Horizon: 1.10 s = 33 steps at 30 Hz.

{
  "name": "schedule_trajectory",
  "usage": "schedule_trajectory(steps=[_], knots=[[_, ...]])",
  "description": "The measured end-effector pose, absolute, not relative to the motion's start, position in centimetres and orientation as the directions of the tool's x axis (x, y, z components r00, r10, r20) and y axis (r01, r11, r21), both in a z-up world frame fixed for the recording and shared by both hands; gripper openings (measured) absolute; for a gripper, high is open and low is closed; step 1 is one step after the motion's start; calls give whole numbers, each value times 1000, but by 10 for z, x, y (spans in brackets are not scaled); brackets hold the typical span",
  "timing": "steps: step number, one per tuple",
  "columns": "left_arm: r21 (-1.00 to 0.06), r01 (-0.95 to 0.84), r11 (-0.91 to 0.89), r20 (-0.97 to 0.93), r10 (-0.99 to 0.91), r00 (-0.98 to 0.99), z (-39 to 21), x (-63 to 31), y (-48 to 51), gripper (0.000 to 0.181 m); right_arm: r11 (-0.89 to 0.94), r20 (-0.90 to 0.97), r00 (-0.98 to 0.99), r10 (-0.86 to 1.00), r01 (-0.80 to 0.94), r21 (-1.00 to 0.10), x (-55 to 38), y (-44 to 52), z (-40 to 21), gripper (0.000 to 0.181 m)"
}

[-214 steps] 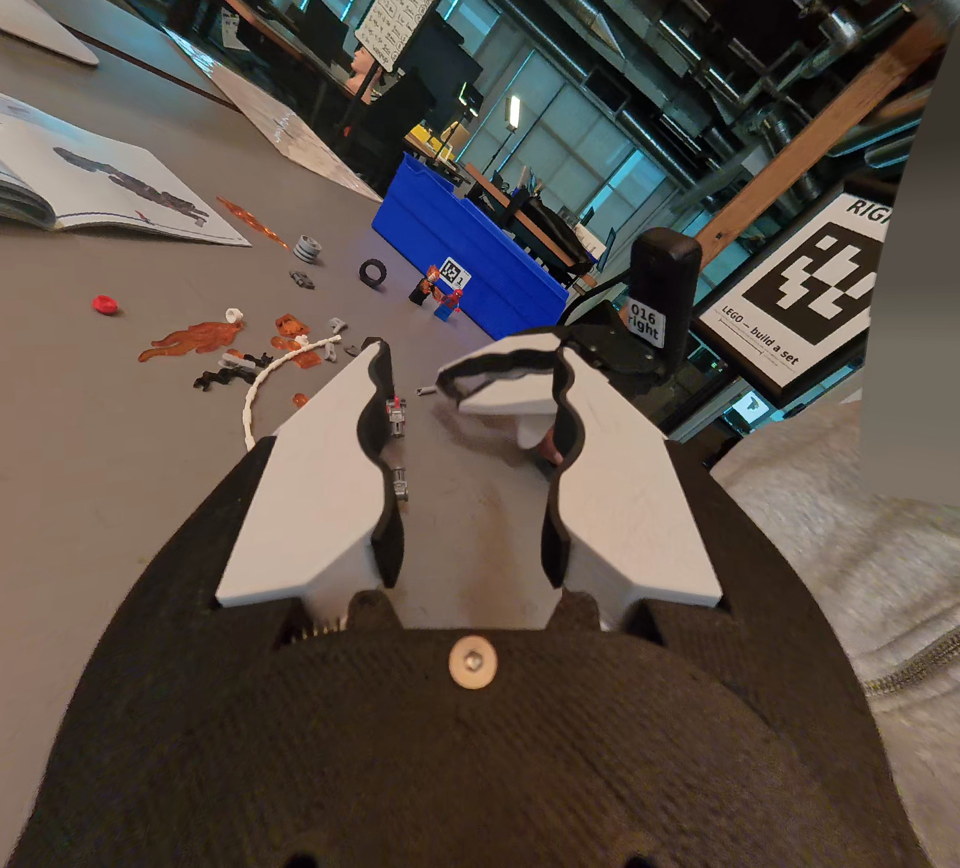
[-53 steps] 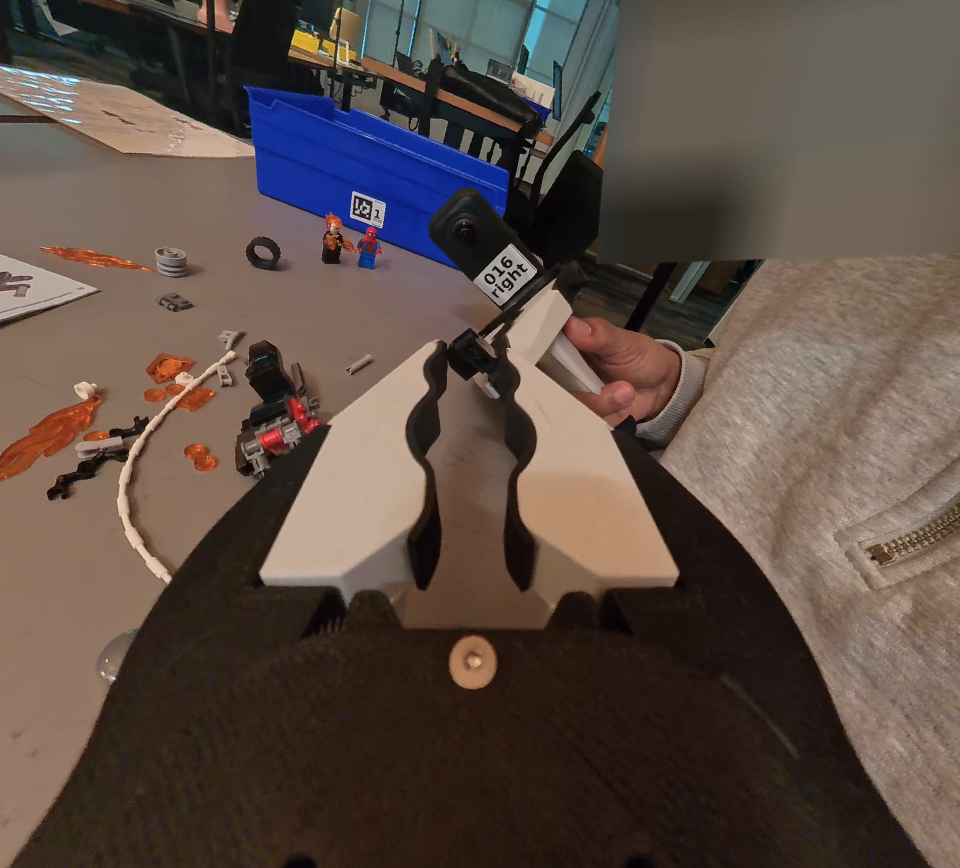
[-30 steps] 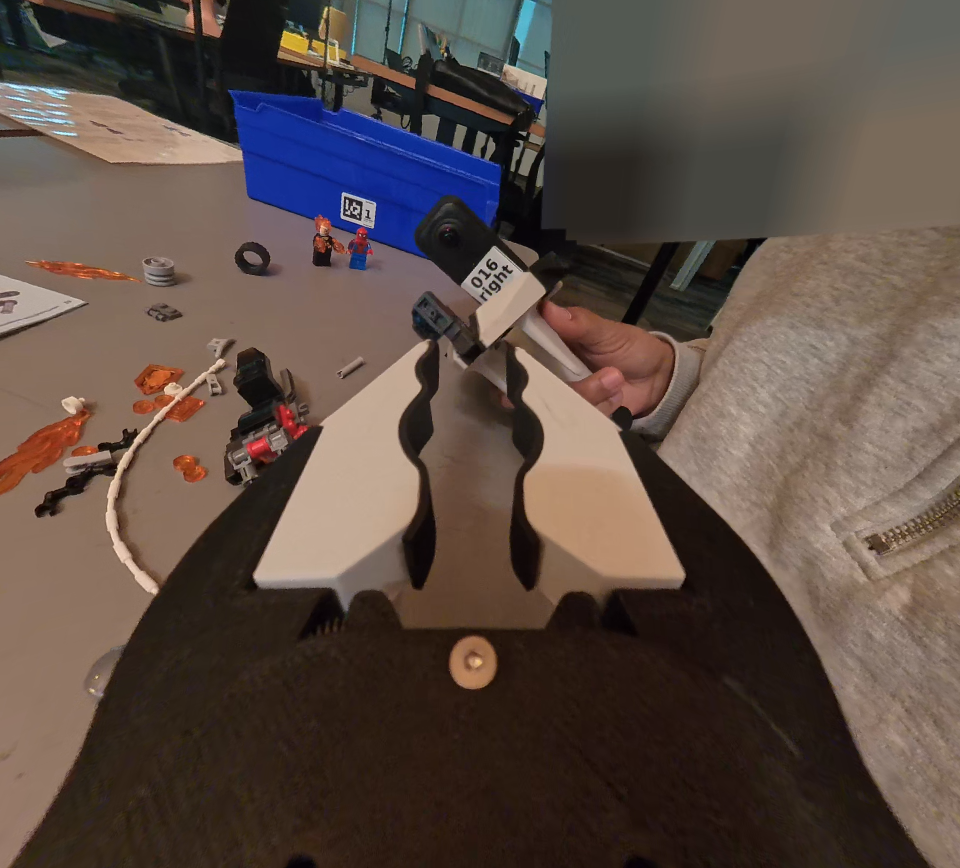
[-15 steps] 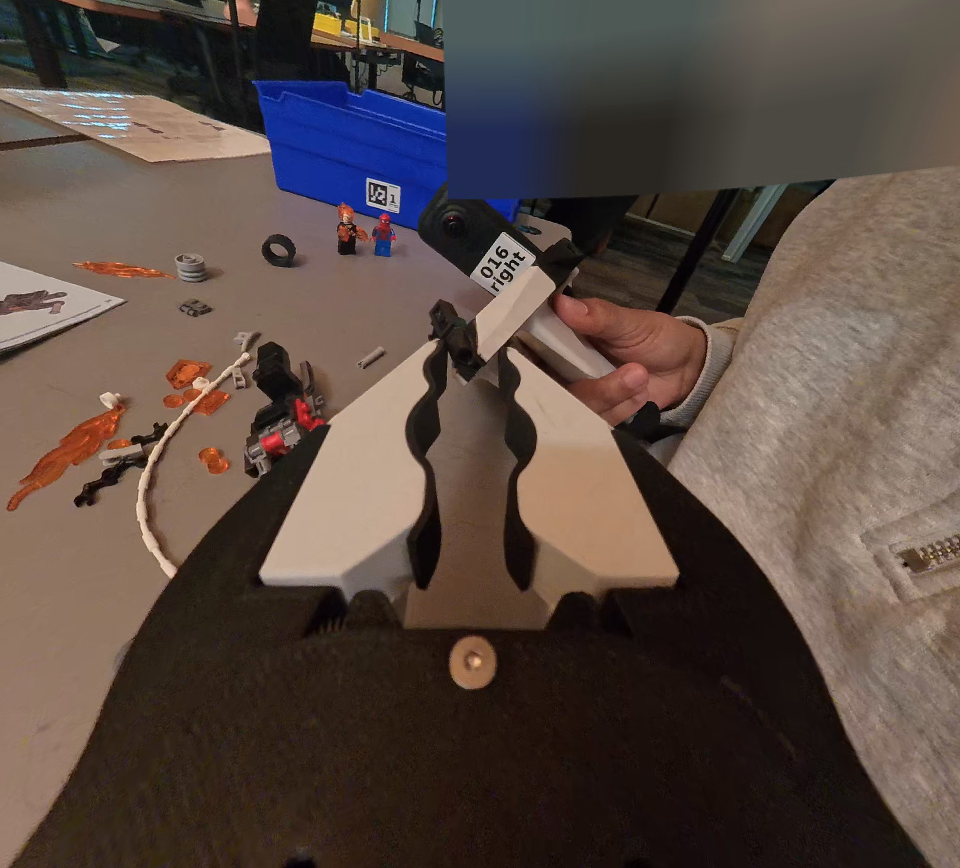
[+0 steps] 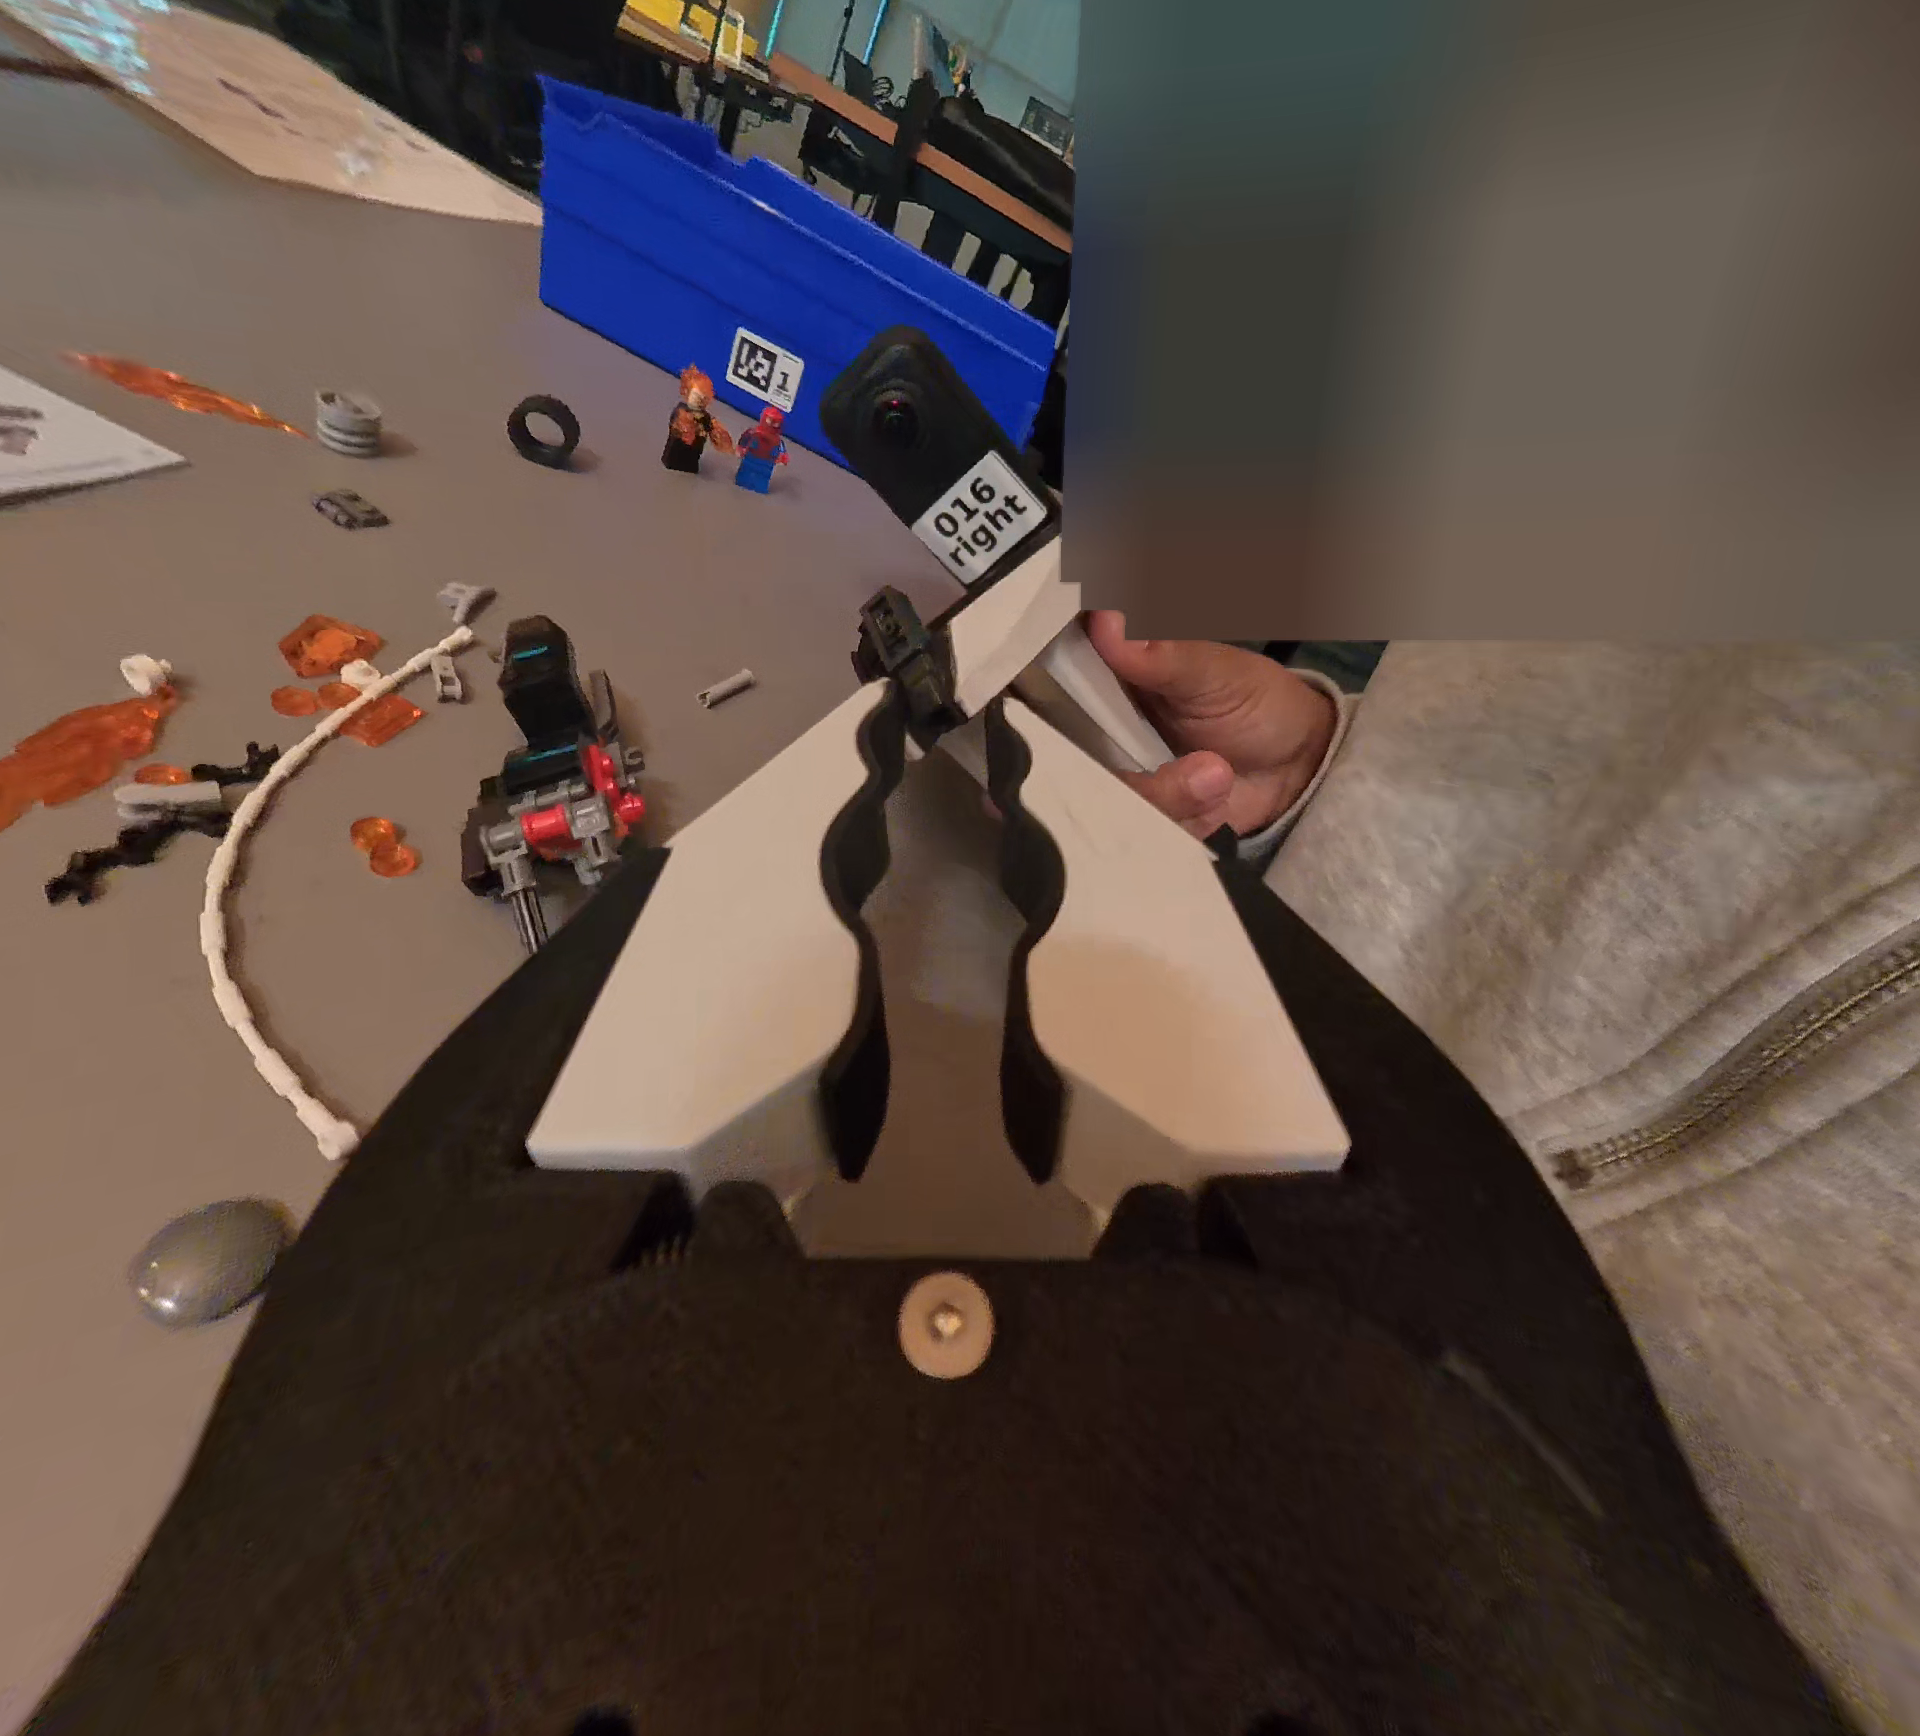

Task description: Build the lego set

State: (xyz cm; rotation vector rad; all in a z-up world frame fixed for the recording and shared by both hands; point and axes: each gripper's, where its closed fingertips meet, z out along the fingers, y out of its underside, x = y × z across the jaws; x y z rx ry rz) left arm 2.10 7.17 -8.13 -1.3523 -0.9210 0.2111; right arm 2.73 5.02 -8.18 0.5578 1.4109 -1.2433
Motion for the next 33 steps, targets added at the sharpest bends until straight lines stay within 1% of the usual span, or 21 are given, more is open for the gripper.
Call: schedule_trajectory(steps=[5, 8, 15, 23, 25, 29, 30, 31, 33], knots=[[-774, 502, 385, 633, 493, 597, -87, 14, 66, 14, 362, -930, -225, -292, 873, -325, 19, 46, -89, 5], [-736, 526, 425, 676, 439, 592, -86, 11, 64, 14, 375, -929, -215, -299, 869, -322, 16, 46, -88, 5], [-756, 505, 416, 654, 468, 594, -85, 7, 64, 13, 386, -923, -226, -312, 857, -340, 13, 45, -88, 5], [-774, 483, 409, 633, 485, 603, -83, 9, 65, 10, 358, -911, -248, -329, 860, -363, 12, 50, -85, 5], [-781, 464, 418, 624, 478, 618, -80, 11, 64, 0, 350, -907, -226, -356, 868, -354, 12, 53, -81, 5], [-832, 406, 377, 553, 514, 656, -74, 16, 70, 0, 346, -900, -173, -399, 881, -323, 12, 59, -75, 5], [-854, 383, 352, 520, 552, 652, -75, 16, 71, 8, 351, -888, -166, -428, 875, -333, 15, 62, -71, 5], [-880, 347, 326, 476, 594, 649, -74, 16, 73, 21, 352, -869, -161, -468, 868, -350, 17, 67, -66, 5], [-926, 264, 270, 378, 655, 655, -69, 18, 79, 30, 339, -798, -138, -587, 853, -397, 23, 81, -50, 5]])
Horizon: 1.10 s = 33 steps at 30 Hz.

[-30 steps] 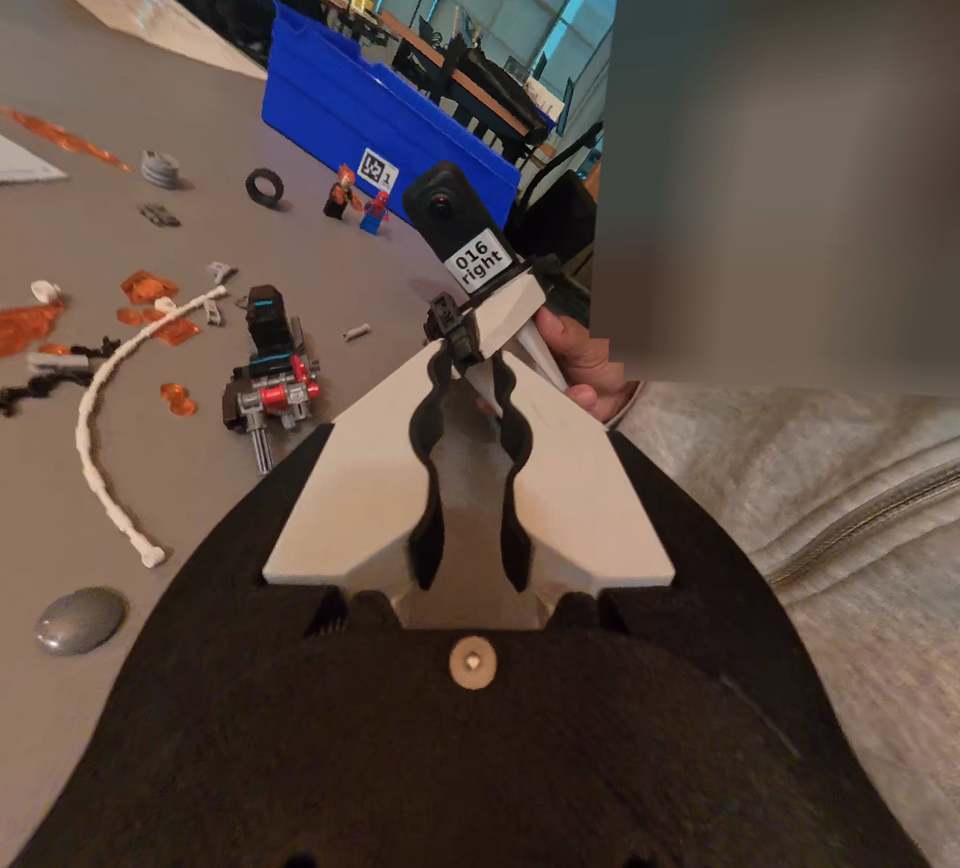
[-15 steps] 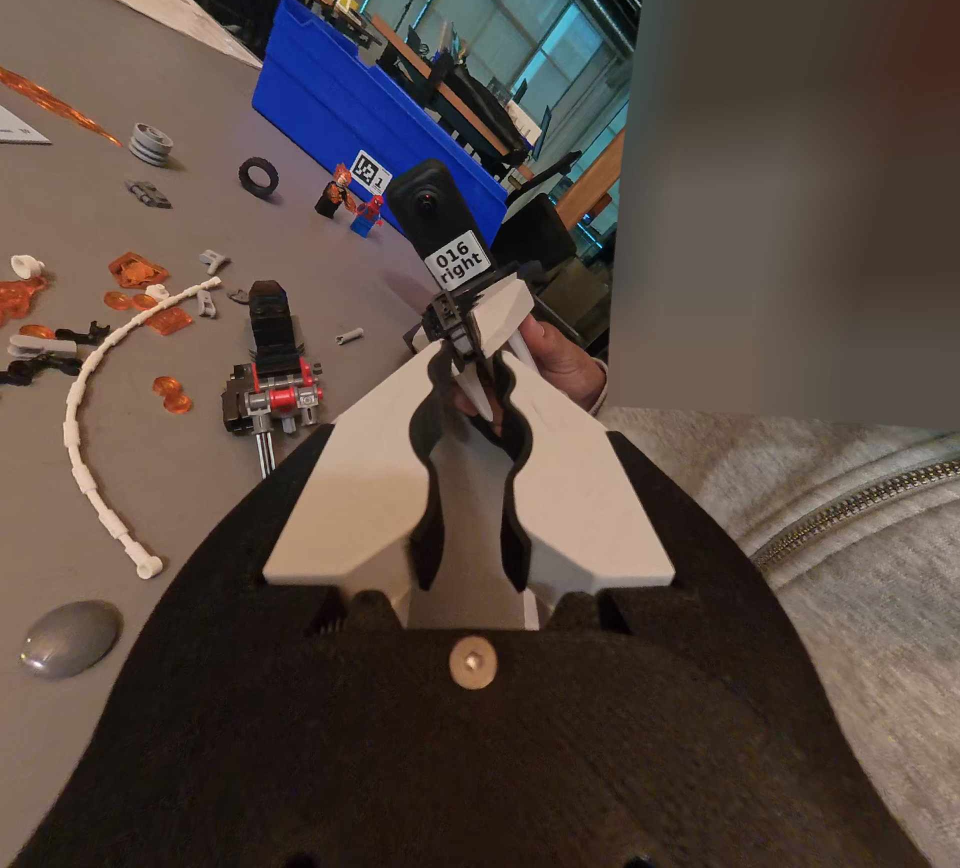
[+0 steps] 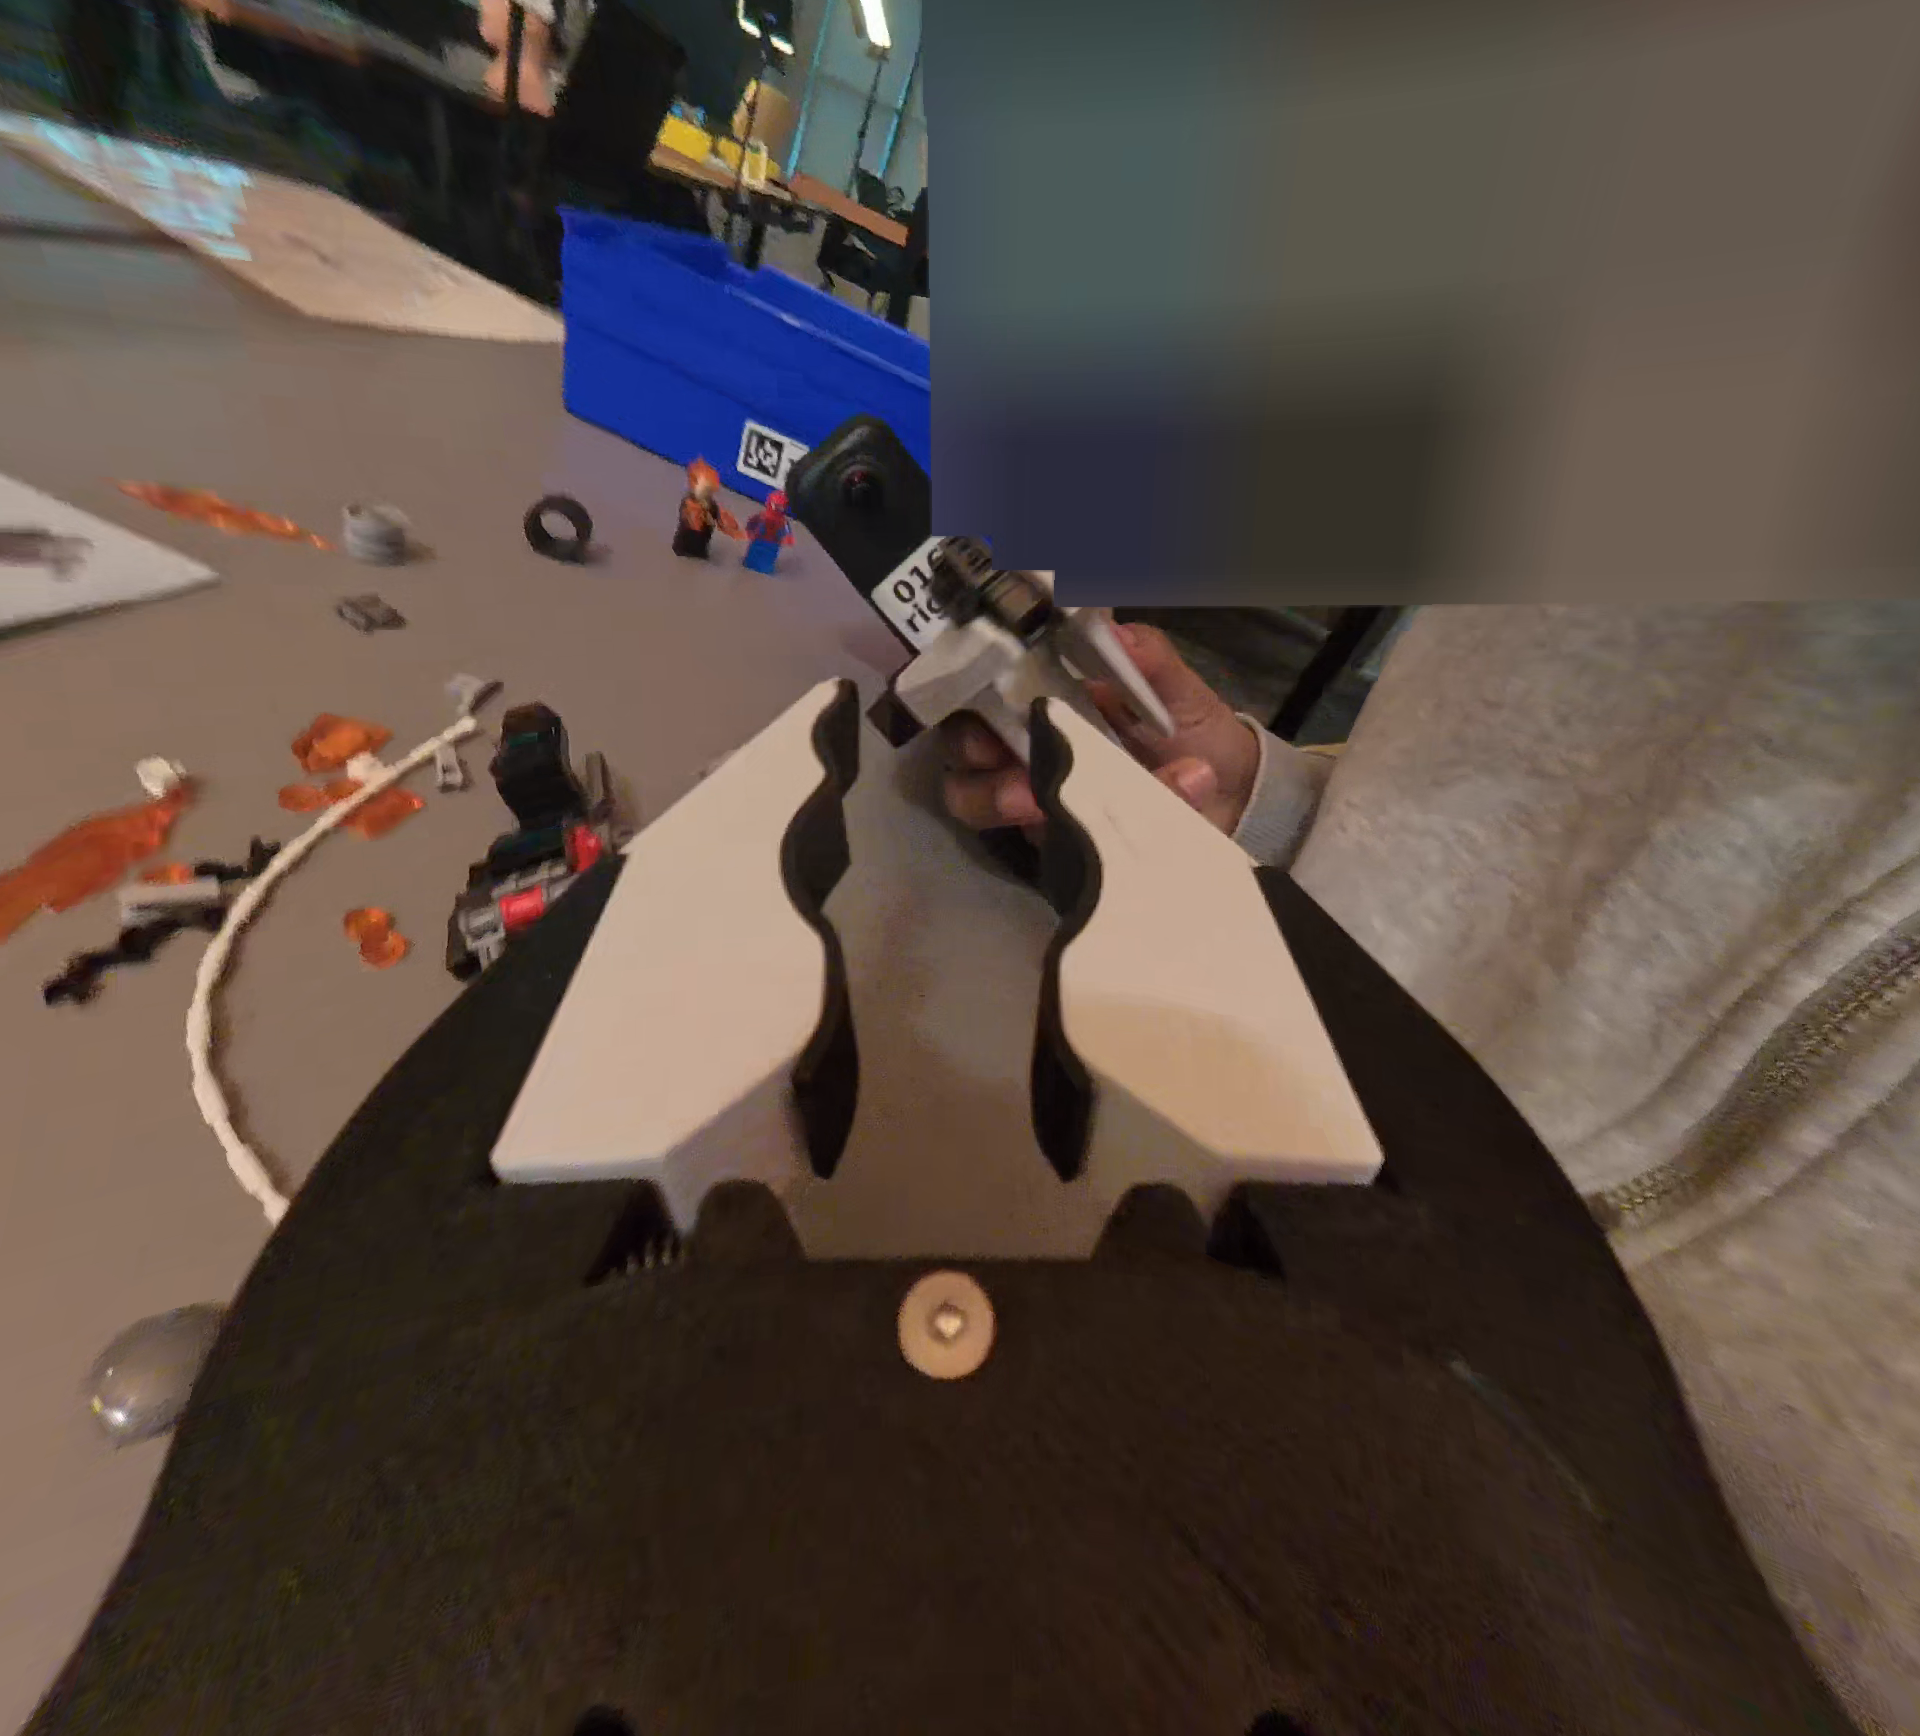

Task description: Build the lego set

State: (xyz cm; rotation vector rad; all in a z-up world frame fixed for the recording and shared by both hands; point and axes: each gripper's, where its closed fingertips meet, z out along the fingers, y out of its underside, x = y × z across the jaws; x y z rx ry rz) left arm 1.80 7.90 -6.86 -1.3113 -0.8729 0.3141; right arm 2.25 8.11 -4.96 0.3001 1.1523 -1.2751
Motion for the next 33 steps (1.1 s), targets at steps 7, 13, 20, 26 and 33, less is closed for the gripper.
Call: schedule_trajectory(steps=[7, 13, 20, 26, 33], knots=[[-974, 163, 155, 225, 700, 677, -56, 25, 106, 37, 245, -584, -107, -804, 836, -490, 28, 123, -19, 5], [-983, 118, 141, 183, 705, 686, -47, 32, 115, 37, 233, -525, -102, -845, 813, -533, 37, 134, -13, 5], [-988, 116, 97, 148, 768, 623, -51, 29, 98, 37, 242, -568, -133, -812, 809, -536, 39, 127, -19, 5], [-968, 246, 55, 169, 866, 470, -77, 13, 54, 47, 276, -753, -237, -613, 830, -486, 32, 96, -44, 5], [-955, 290, -68, 117, 809, 576, -93, 12, 80, 50, 269, -936, -238, -260, 913, -307, 6, 70, -89, 5]])
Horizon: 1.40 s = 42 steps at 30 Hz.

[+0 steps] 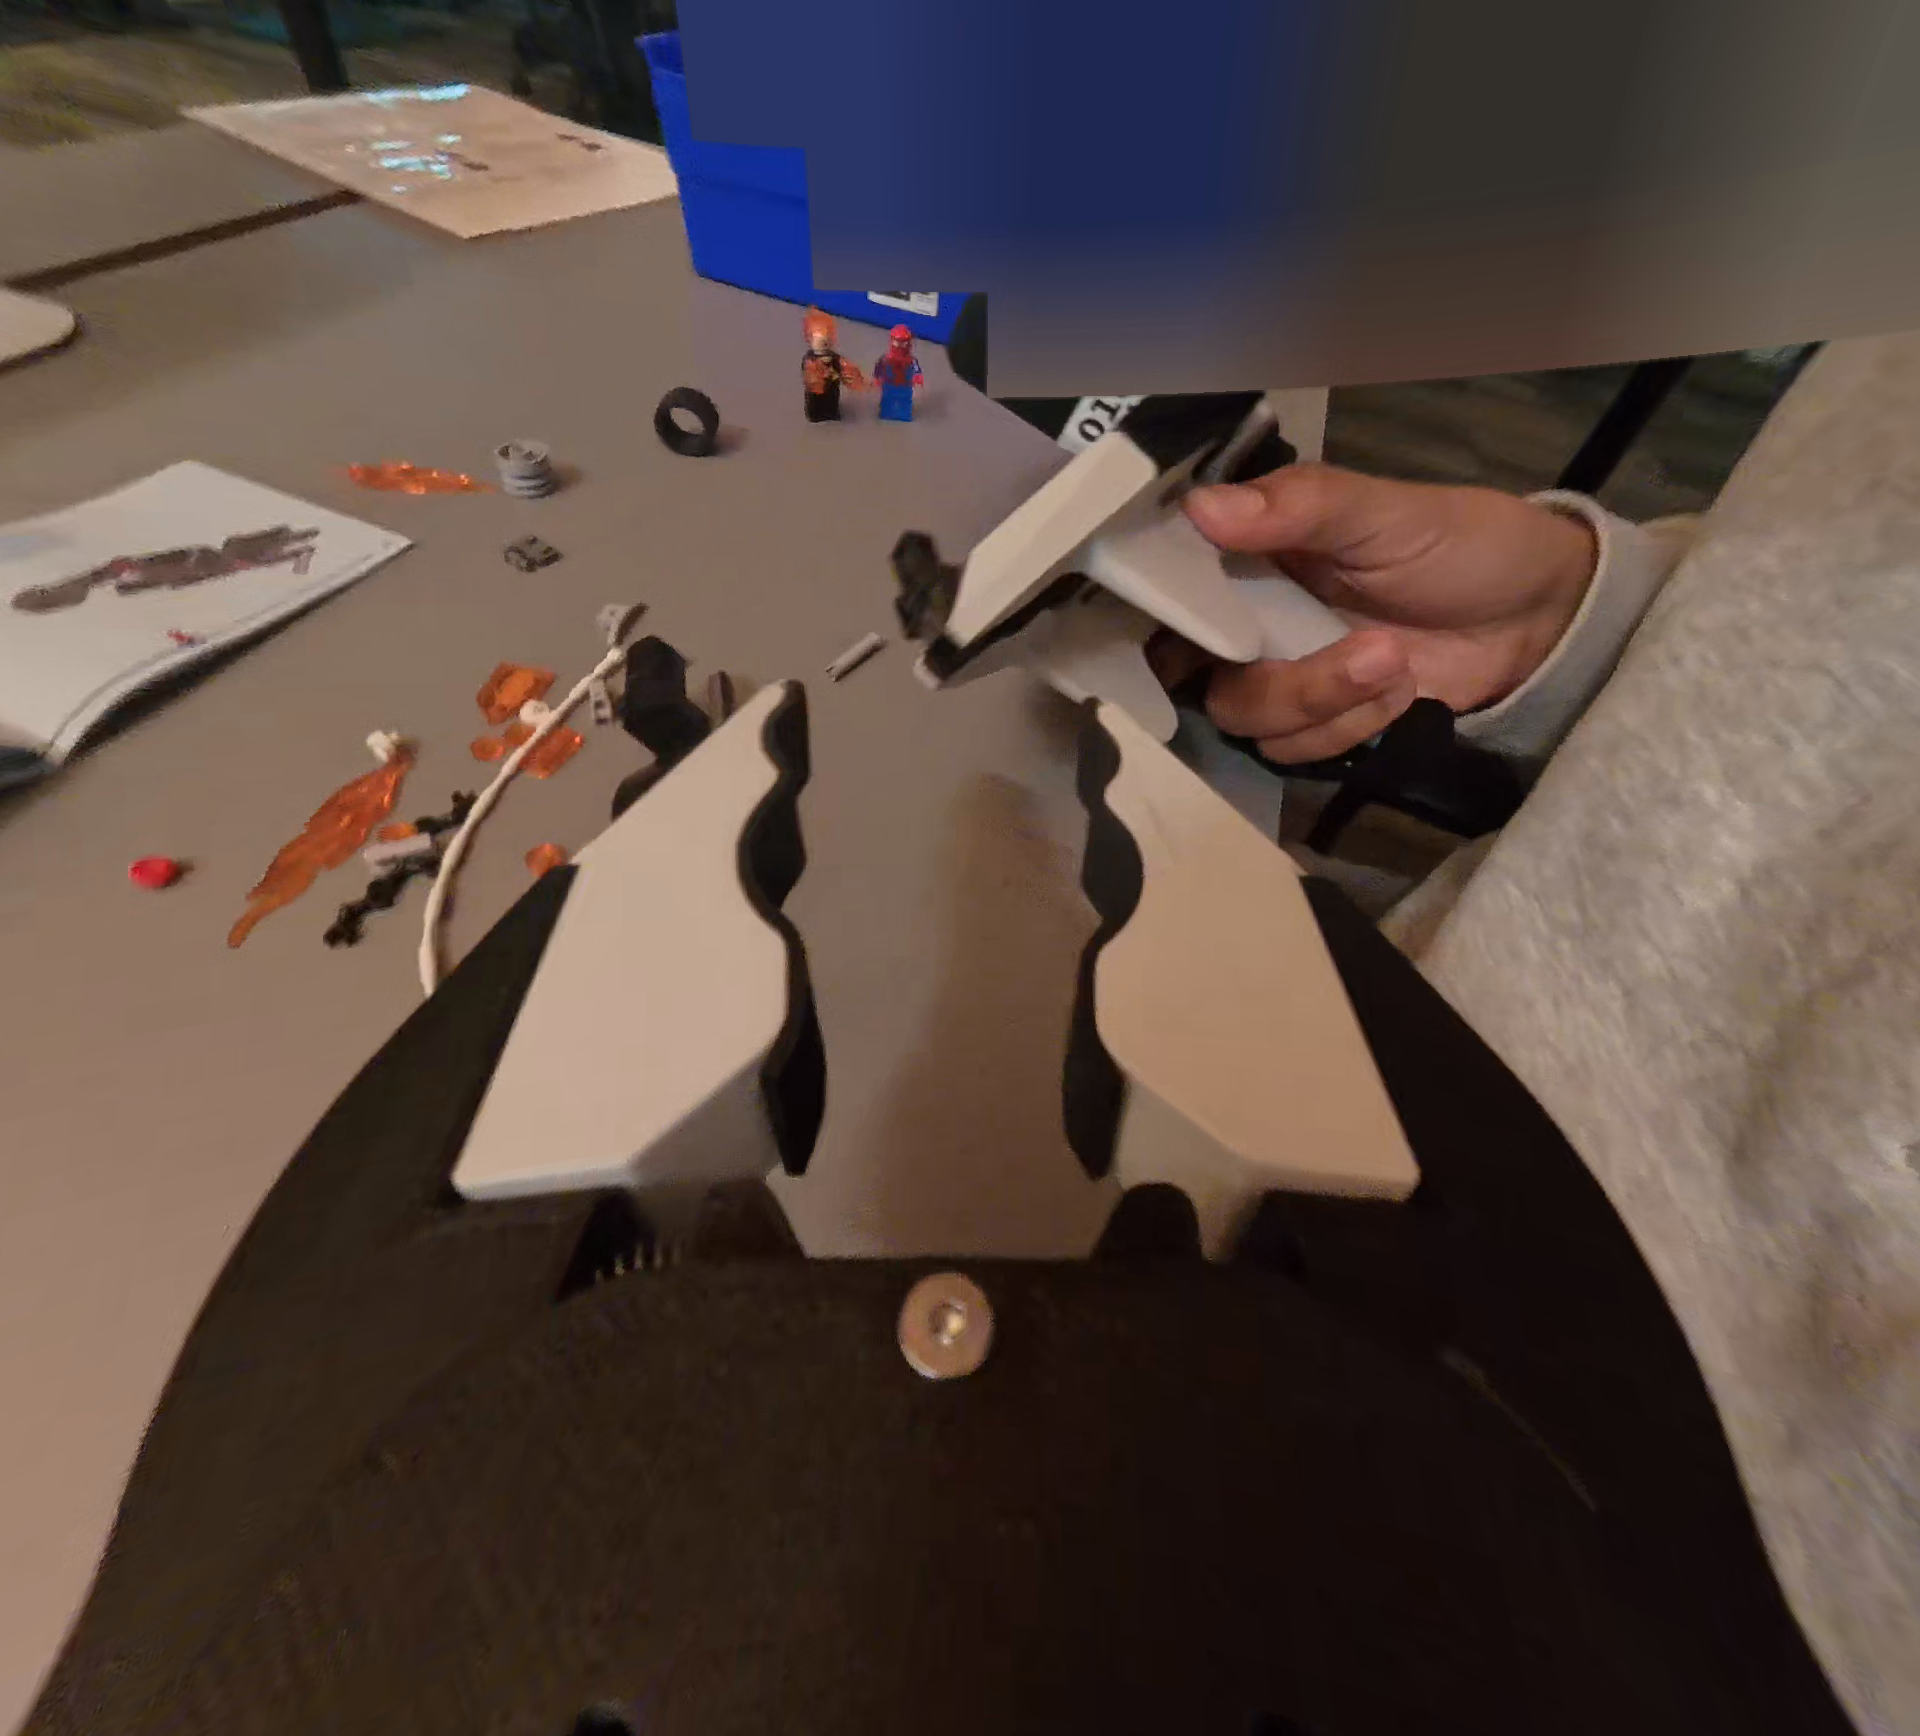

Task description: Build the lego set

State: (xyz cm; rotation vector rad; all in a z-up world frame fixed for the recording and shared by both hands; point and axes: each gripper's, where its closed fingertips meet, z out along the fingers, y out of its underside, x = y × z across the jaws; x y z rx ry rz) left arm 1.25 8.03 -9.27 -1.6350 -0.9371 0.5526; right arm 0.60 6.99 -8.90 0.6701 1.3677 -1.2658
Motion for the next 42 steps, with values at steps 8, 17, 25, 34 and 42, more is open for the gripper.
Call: schedule_trajectory(steps=[8, 17, 25, 34, 42], knots=[[-934, 246, -260, -98, 847, 522, -107, 6, 87, 16, 354, -959, -163, -231, 904, -239, 20, 62, -98, 5], [-960, 265, -88, 87, 808, 583, -98, 13, 90, 10, 395, -946, -128, -298, 885, -245, 25, 68, -89, 7], [-968, 251, -26, 121, 825, 552, -90, 12, 84, 10, 360, -911, -177, -373, 877, -318, 20, 79, -77, 22], [-836, 183, -518, -415, 814, 406, -108, 6, 76, 10, 55, -438, -879, -188, 435, -899, -8, 94, -65, 28], [-791, 188, -583, -480, 780, 401, -118, 8, 77, 9, 60, 19, -993, -114, -26, -998, 4, 92, -70, 32]])
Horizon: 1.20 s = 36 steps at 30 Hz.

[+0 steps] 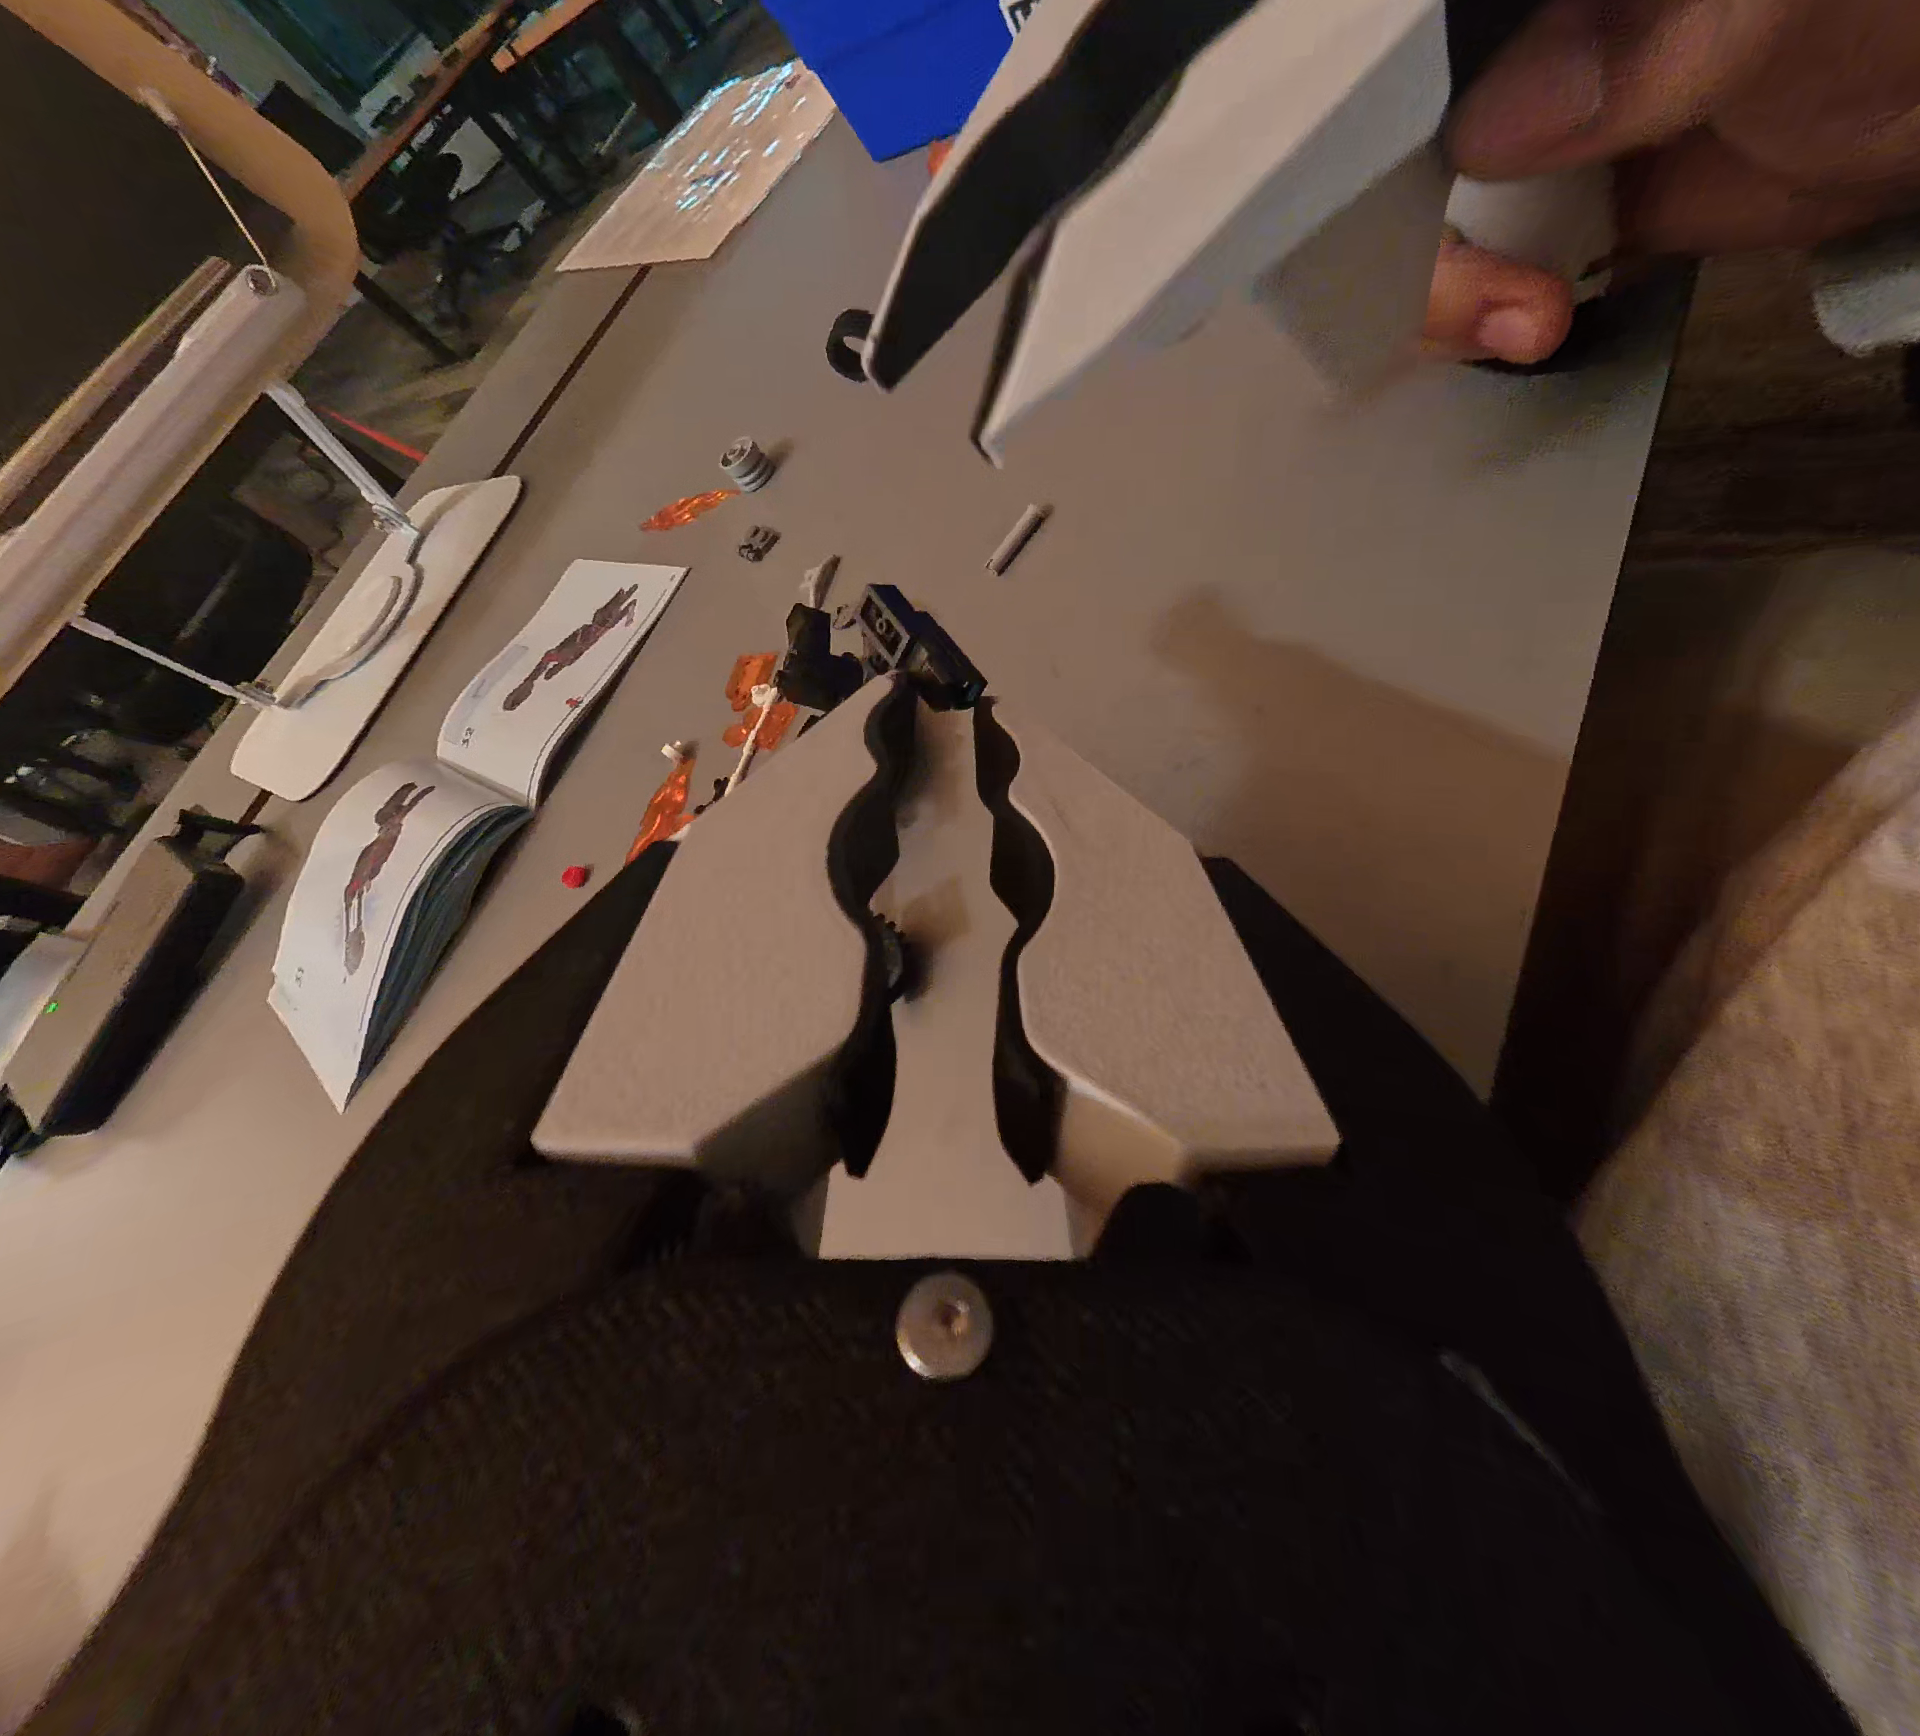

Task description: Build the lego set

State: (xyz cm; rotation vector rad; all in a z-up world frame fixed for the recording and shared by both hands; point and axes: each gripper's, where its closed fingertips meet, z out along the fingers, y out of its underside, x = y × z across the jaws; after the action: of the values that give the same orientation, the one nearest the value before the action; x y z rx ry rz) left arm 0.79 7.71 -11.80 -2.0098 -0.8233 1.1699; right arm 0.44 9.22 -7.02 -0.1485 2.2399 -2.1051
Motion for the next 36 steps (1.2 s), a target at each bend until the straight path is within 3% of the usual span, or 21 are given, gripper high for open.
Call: schedule_trajectory(steps=[6, 13, 20, 25, 30, 36], knots=[[-832, 188, -522, -413, 809, 419, -116, 9, 79, 9, 185, 255, -962, -101, -270, -945, 10, 84, -93, 31], [-865, 194, -462, -348, 832, 432, -113, 10, 79, 9, 195, 413, -909, -54, -416, -889, 6, 81, -97, 26], [-949, 314, -34, 120, 881, 458, -102, 7, 73, 9, 196, 492, -869, -51, -492, -848, 9, 74, -97, 20], [-871, 417, 260, 446, 775, 448, -100, 6, 67, 9, 235, 580, -814, -9, -566, -790, 4, 69, -102, 14], [-664, 543, 515, 745, 517, 421, -97, 6, 64, 9, 237, 659, -752, -14, -642, -729, 6, 65, -101, 12], [-545, 629, 555, 838, 395, 378, -103, 6, 63, 9, 259, 721, -688, -82, -713, -651, 5, 60, -106, 21]])
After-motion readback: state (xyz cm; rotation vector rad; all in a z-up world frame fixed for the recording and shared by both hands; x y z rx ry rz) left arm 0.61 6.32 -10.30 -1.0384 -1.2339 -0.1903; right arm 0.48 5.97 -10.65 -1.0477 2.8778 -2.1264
